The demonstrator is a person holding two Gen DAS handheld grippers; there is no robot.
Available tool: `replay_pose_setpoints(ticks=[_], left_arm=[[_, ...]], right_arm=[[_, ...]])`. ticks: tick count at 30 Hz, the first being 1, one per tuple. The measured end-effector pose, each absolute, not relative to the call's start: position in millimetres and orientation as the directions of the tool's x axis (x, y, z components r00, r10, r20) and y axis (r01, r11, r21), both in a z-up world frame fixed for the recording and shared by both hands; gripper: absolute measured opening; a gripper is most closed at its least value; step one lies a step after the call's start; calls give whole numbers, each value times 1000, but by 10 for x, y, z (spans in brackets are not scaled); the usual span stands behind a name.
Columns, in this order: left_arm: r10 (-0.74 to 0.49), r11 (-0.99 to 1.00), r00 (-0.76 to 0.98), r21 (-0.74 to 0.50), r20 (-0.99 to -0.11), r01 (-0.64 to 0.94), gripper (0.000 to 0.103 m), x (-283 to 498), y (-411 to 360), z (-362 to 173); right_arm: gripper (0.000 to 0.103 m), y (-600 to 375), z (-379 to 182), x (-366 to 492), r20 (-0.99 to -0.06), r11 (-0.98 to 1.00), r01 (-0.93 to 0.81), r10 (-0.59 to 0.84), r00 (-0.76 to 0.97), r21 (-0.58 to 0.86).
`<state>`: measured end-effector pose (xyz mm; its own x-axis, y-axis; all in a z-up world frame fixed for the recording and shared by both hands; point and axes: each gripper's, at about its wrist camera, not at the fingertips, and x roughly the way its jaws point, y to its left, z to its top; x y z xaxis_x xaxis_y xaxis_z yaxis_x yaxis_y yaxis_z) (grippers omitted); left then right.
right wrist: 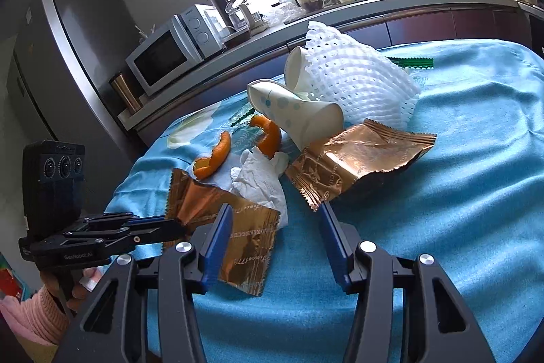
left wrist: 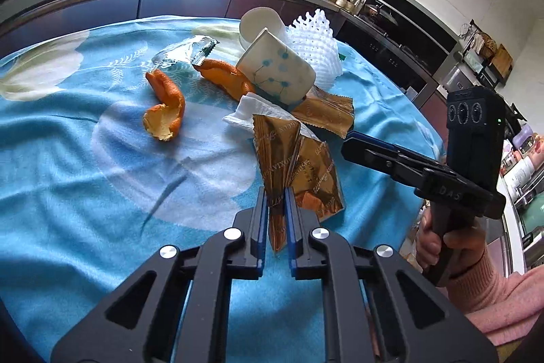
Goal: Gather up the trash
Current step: 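Grasp the gold wrapper with the left tool while the right tool grasps the crumpled tissue, then carry the gold wrapper and tissue over the teal bin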
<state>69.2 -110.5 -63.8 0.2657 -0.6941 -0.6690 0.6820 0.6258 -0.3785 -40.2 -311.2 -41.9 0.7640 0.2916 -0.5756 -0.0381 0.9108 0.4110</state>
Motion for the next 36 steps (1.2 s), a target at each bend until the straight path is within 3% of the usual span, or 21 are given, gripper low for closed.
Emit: replay_pose_setpoints(ticks=[16,19,23,25,36], left_arm=[[-668,726,416,-418,-616,546,10,507,36,-467],[-652,746,445,-416,-614,520,10,499,176,-457],[-635,766,476,-415,-608,492,10,442,346,-436],[-631,771,487,-419,-604,479,10,421,416,-437],[-607,794,541,-430,-582,429,10,350,793,-359]], right_arm=[[44,-2752,-455,-67,-638,926,-30,283,717,376],[38,-2746,-469,-22,-651,930,-8,263,712,367],[17,-2717,-484,39,-670,939,1,245,701,345],[12,-2707,-481,39,-668,940,-4,246,702,342],[10,-2437,-250,-166,-619,931,-115,320,718,347]])
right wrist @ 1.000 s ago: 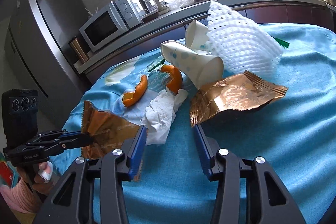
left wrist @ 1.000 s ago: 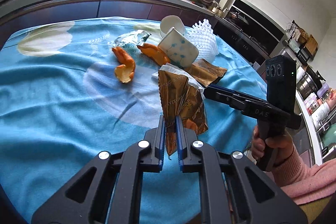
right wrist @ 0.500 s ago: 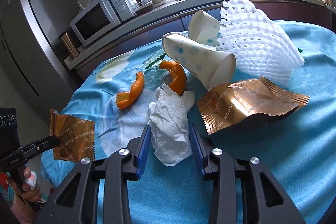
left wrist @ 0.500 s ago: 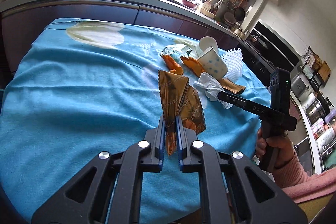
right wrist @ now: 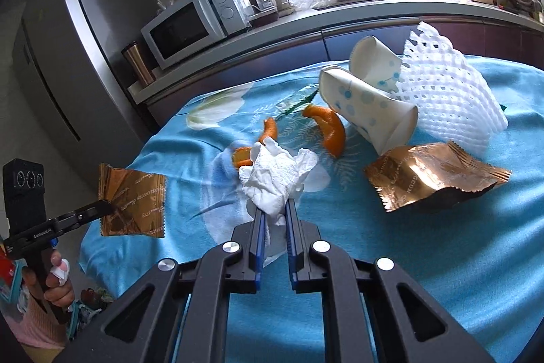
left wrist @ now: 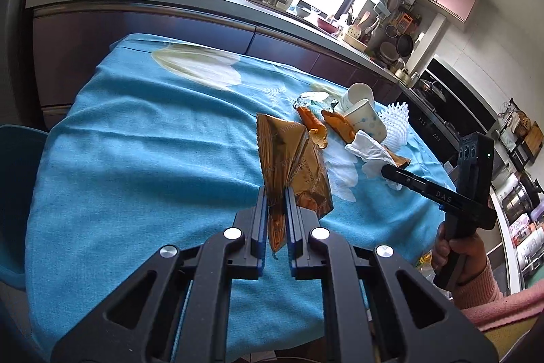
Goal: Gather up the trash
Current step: 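Carry the gold wrapper and tissue over the teal bin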
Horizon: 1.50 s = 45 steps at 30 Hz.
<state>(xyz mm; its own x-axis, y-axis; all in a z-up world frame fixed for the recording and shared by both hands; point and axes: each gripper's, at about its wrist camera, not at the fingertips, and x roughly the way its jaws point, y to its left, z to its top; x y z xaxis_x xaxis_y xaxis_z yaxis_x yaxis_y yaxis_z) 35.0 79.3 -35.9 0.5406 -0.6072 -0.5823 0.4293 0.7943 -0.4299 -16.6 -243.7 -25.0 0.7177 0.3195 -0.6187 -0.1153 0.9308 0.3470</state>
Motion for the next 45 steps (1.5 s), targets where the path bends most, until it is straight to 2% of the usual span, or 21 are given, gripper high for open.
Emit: replay_pose_setpoints(ticks=[18,36,45], left_arm=[[-532,840,649,-437,-544,322,10,137,1472,-232],[-318,905,787,-418,-528,85,10,-59,2606,-145],[-224,912,802,-410,-553,-28,10,10,3020,-239]], right_arm=[[10,-1503,24,-60,-556,850,-393,526,643,351],[10,-420,154,311,-555,720,-608,672,490,335],[10,23,170,447,-569,665,-677,704,426,315]])
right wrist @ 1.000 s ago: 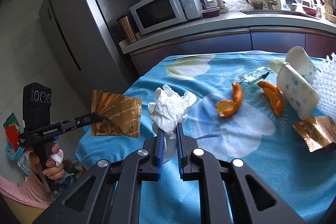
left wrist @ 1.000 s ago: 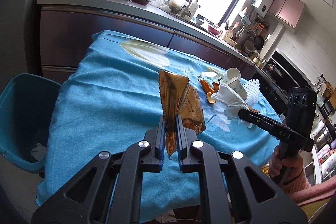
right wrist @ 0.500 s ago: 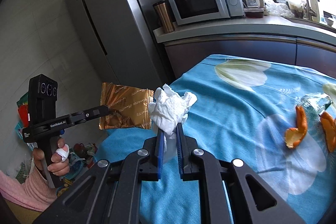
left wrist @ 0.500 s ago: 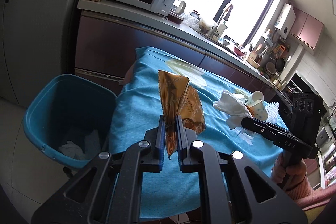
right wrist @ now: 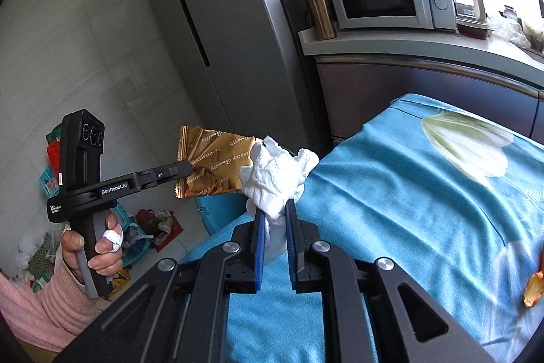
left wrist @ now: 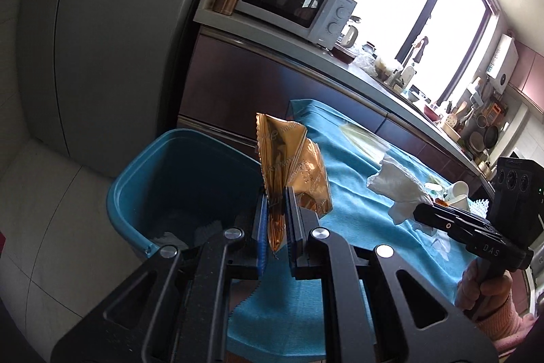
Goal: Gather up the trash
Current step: 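Carry the gold wrapper and tissue over the teal bin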
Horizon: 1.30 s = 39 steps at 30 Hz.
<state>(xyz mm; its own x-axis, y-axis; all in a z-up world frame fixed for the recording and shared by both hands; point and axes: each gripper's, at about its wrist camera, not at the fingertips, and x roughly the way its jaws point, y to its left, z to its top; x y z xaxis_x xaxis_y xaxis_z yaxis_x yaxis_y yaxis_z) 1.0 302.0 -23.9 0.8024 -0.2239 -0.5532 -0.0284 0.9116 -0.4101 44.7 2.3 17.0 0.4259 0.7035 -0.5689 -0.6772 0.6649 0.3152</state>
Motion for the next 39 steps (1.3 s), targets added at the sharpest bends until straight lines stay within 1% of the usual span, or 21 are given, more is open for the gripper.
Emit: replay_pose_setpoints(ticks=[7,23,36,39], left_arm=[[-181,909,791,-407,-584,-93,10,60,3197,-384],[-140,890,754,-415,-642,-189,10,253,3412,-708],[-97,894,727,-381,-680,-237,10,391,3398,-835],[-89,895,720,-372,-689,-246,11,434,3397,-865]], right_arm=[[10,325,160,552,-580,631,-708,719,383,316],[10,869,41,825,-626,594,-735,719,302,328],[11,1213,-128,949,-689,603,-739,673,270,299],[13,1302,-167,989,-707,609,-738,657,263,292]])
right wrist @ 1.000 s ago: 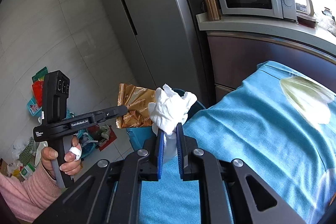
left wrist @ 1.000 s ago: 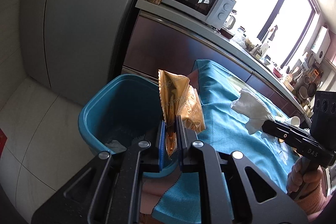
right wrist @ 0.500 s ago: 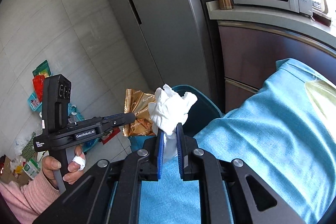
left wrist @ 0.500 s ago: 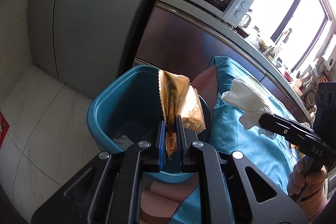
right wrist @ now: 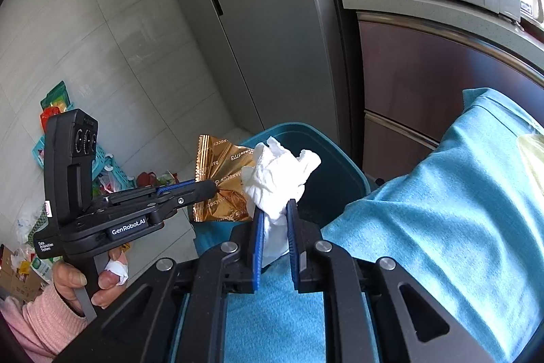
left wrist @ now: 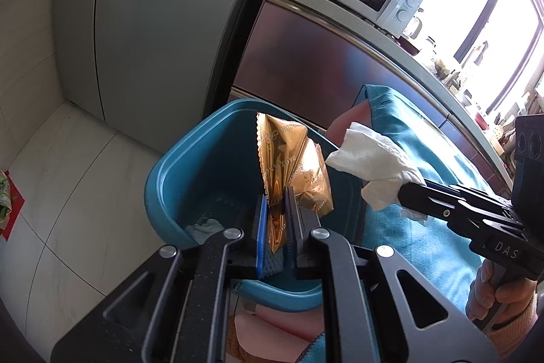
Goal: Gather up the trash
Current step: 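Carry the gold wrapper and tissue over the teal bin, then open both tools to drop the wrapper and tissue into the bin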
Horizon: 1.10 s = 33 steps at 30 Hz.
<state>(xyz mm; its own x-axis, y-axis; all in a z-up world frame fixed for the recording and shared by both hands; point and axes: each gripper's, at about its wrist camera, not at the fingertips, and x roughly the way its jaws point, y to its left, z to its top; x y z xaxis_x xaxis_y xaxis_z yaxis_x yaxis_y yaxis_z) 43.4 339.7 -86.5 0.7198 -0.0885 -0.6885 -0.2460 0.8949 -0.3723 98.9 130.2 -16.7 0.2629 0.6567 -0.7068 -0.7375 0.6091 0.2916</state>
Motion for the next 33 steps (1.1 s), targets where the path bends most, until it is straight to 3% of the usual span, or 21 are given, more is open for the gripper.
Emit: replay_pose_setpoints(ticks=[10,22,33], left_arm=[[-62,904,693,-334,-718,-265,11,638,3367,-973],[-68,906,694,-335,-717,-258,11,664,3318,-1025],[-95,930,760,-330,-643,-164,27,448,3066,-729]], right_arm=[[17,1490,-342,1126,-765,640,-720,596,246,267],[28,1419,-367,1191,-761,662,-702,590,271,263],[32,948,-142,934,-686,642,-722,648,330,259]])
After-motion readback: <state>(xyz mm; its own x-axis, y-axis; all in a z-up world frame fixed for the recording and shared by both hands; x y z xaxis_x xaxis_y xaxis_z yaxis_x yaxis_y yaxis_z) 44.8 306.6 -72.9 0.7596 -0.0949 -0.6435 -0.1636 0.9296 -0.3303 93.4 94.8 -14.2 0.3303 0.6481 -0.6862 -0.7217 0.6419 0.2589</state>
